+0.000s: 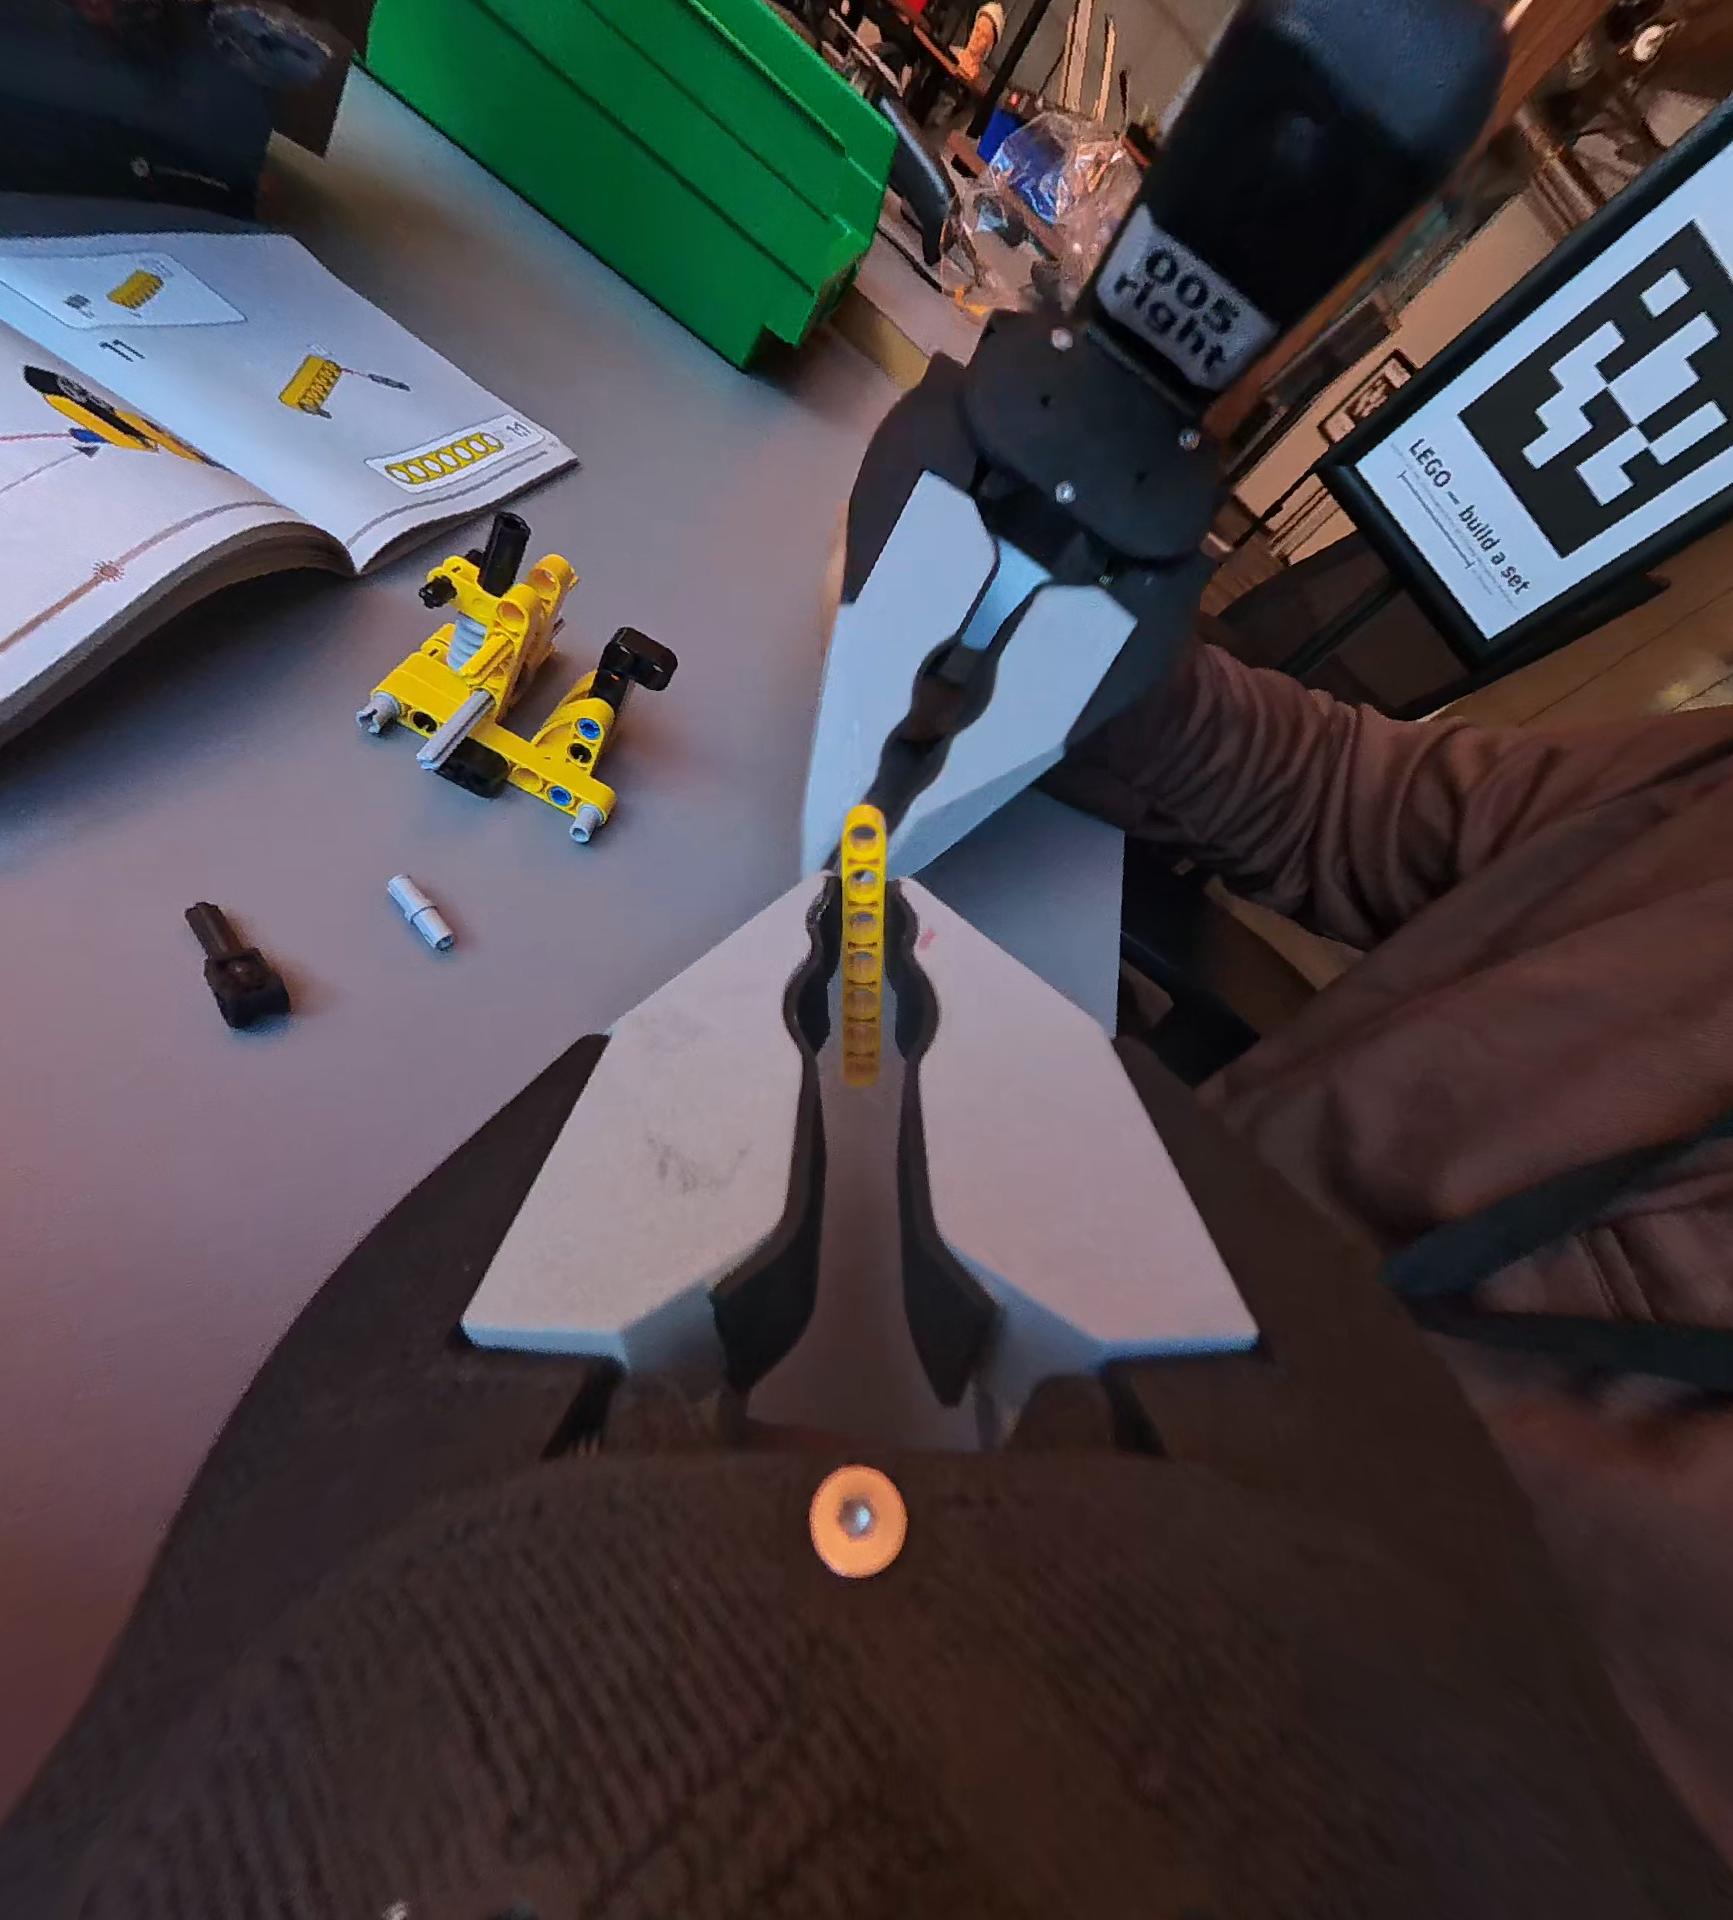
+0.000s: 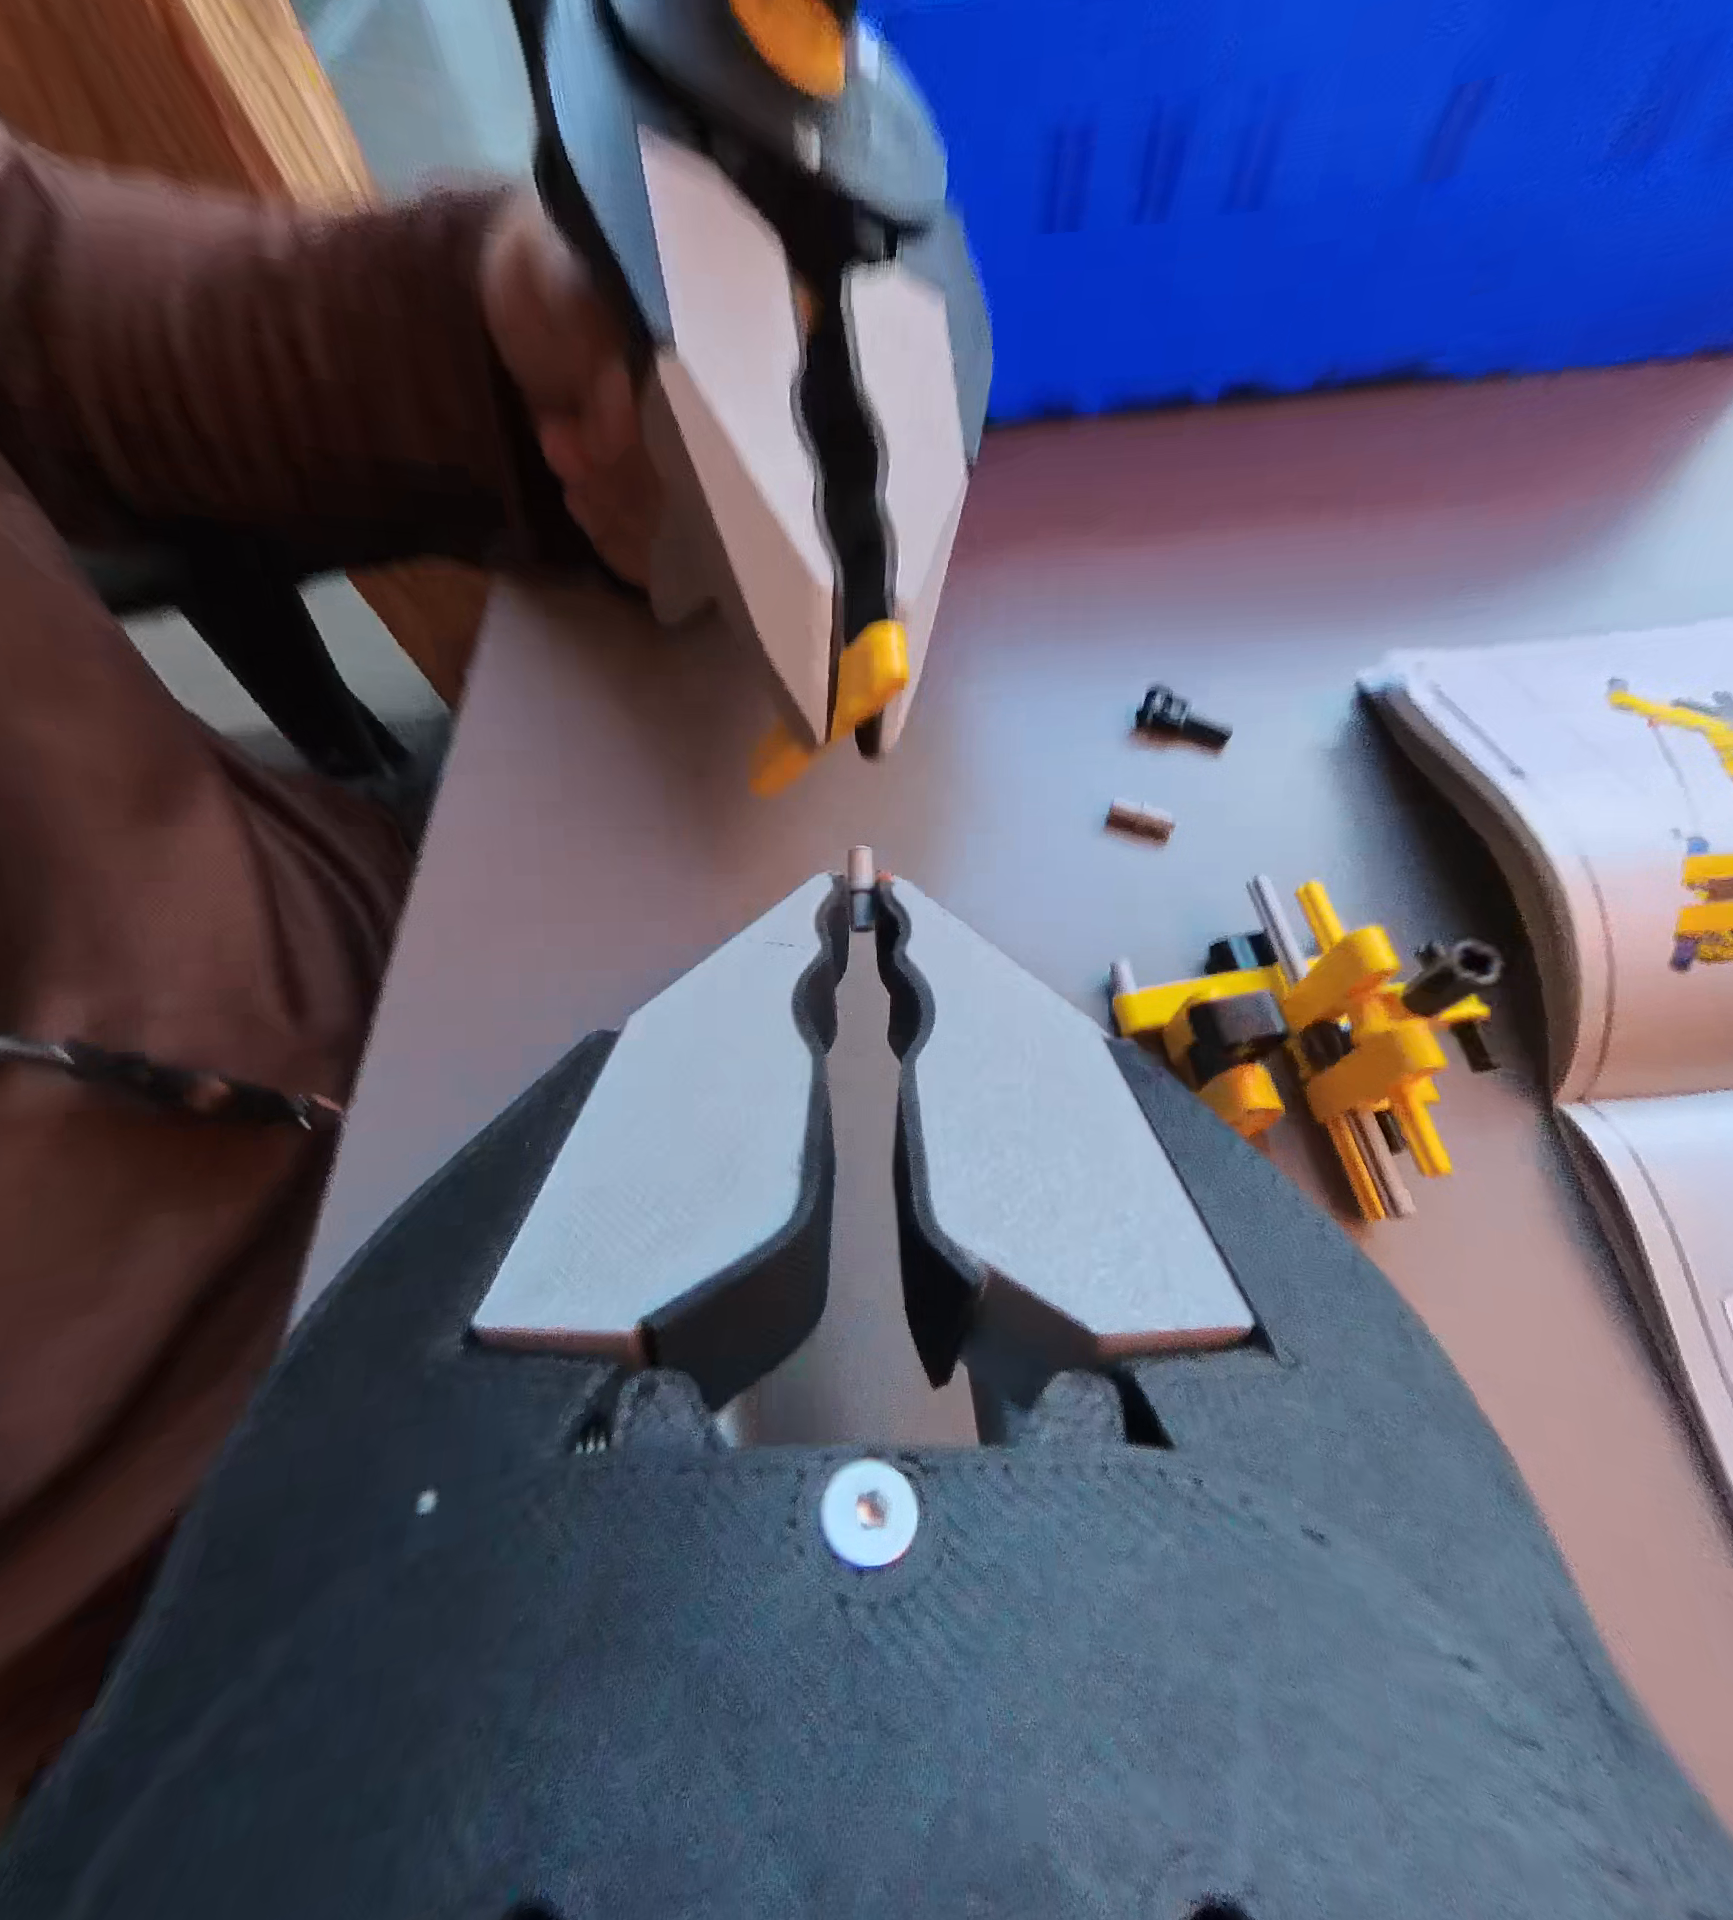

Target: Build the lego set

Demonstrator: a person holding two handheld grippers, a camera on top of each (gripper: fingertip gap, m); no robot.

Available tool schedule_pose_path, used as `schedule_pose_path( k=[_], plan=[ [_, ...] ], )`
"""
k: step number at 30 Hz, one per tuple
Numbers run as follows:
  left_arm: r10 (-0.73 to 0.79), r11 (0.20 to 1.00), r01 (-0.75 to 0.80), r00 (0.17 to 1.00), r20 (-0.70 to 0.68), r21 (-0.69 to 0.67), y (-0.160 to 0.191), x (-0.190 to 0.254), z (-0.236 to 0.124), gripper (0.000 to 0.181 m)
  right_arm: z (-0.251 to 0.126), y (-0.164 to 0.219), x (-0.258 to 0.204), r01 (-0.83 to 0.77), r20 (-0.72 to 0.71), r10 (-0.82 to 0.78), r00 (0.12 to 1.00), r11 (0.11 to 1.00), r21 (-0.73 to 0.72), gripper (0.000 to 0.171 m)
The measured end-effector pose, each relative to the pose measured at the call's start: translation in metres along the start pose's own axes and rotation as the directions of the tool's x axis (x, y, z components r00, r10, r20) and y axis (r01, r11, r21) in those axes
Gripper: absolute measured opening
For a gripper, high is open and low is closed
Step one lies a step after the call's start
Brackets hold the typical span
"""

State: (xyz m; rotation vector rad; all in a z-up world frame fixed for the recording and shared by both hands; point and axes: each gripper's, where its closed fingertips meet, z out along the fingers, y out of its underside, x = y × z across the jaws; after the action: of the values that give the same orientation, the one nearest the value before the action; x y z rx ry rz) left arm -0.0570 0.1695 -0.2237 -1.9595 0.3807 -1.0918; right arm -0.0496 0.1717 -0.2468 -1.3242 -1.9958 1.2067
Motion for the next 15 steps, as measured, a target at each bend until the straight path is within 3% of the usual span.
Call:
schedule_pose_path(
  k=[8, 15],
  plan=[
    [-0.009, 1.000, 0.008, 0.994, -0.110, -0.012, 0.002, 0.015, 0.003, 0.005, -0.018, -0.033, 0.005, -0.089, 0.020, 0.087, 0.996, 0.978, 0.189, 0.001],
    [-0.050, 0.999, 0.050, 0.990, -0.132, -0.001, -0.001, 0.020, 0.014, 0.005, -0.020, -0.030, -0.004, -0.083, 0.057, 0.074, 0.996, 0.983, 0.163, 0.001]
  ],
)
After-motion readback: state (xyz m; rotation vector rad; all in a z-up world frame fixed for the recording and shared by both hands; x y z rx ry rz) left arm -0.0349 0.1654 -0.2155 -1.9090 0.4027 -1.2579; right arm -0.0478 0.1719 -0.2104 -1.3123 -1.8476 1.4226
